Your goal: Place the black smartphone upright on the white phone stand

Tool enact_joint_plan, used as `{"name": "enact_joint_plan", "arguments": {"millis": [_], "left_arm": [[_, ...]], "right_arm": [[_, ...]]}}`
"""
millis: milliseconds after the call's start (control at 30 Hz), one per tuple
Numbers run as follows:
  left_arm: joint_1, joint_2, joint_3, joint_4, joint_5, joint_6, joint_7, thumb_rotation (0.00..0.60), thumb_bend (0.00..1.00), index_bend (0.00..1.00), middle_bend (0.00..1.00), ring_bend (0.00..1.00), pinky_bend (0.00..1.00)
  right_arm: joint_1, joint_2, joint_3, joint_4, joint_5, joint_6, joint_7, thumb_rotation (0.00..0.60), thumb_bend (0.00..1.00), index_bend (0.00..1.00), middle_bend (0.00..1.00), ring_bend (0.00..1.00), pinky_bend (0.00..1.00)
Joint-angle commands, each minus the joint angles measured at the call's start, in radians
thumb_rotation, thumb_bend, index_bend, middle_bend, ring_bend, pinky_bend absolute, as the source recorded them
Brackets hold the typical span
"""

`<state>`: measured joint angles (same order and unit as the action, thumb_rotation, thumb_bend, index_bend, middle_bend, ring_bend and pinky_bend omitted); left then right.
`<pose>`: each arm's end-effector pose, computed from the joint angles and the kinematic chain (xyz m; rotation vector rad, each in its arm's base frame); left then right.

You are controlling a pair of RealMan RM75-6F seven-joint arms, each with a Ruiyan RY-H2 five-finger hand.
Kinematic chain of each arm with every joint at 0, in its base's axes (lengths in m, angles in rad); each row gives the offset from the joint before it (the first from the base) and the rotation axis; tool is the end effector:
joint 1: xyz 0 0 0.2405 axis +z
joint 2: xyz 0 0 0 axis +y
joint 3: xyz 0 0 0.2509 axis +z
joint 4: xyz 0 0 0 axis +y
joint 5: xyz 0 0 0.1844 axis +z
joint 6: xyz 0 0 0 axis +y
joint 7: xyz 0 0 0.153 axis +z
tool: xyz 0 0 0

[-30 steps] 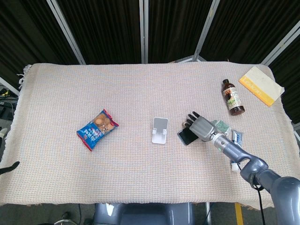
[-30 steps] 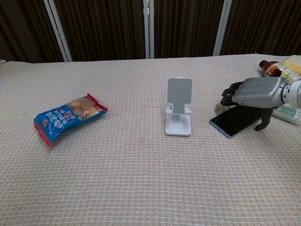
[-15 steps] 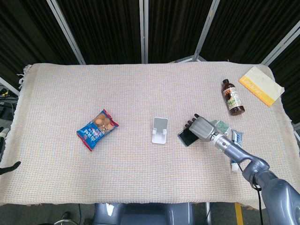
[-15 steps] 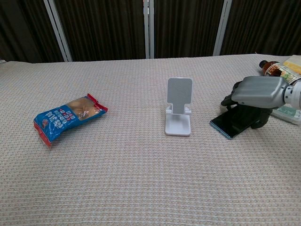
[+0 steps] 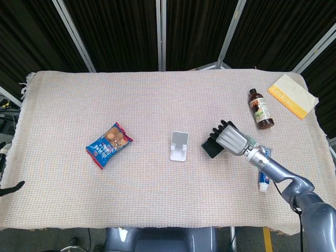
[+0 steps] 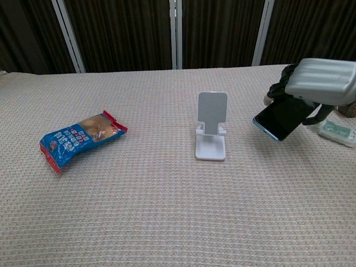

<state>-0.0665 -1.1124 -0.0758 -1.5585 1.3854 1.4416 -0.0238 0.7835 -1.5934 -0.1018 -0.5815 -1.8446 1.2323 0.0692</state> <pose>-0.3256 0.1862 0.1929 -1.2826 -0.9446 -0.8072 -0.2130 -0.3841 0.0558 2.1671 0.0621 0.7272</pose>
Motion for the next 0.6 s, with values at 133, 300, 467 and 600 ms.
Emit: {"name": "enact_joint_plan", "arguments": {"millis": [133, 300, 467, 600], "left_arm": [[0.011, 0.023, 0.003, -0.014, 0.027, 0.026, -0.047, 0.600, 0.00, 0.00, 0.00, 0.00, 0.00], [0.017, 0.037, 0.010, -0.019, 0.049, 0.038, -0.077, 0.600, 0.00, 0.00, 0.00, 0.00, 0.00], [0.018, 0.043, 0.016, -0.019, 0.062, 0.039, -0.092, 0.600, 0.00, 0.00, 0.00, 0.00, 0.00], [0.015, 0.043, 0.016, -0.011, 0.052, 0.026, -0.097, 0.600, 0.00, 0.00, 0.00, 0.00, 0.00]], "right_arm": [[0.031, 0.173, 0.051, -0.278, -0.060, 0.172, -0.294, 0.600, 0.29, 0.55, 0.57, 0.42, 0.30], [0.078, 0.283, 0.108, -0.572, -0.088, 0.127, -0.630, 0.600, 0.30, 0.55, 0.57, 0.42, 0.30], [0.122, 0.302, 0.163, -0.737, -0.098, 0.005, -0.959, 0.600, 0.29, 0.55, 0.57, 0.42, 0.30], [0.145, 0.271, 0.197, -0.785, -0.087, -0.086, -1.141, 0.600, 0.30, 0.53, 0.58, 0.42, 0.29]]}}
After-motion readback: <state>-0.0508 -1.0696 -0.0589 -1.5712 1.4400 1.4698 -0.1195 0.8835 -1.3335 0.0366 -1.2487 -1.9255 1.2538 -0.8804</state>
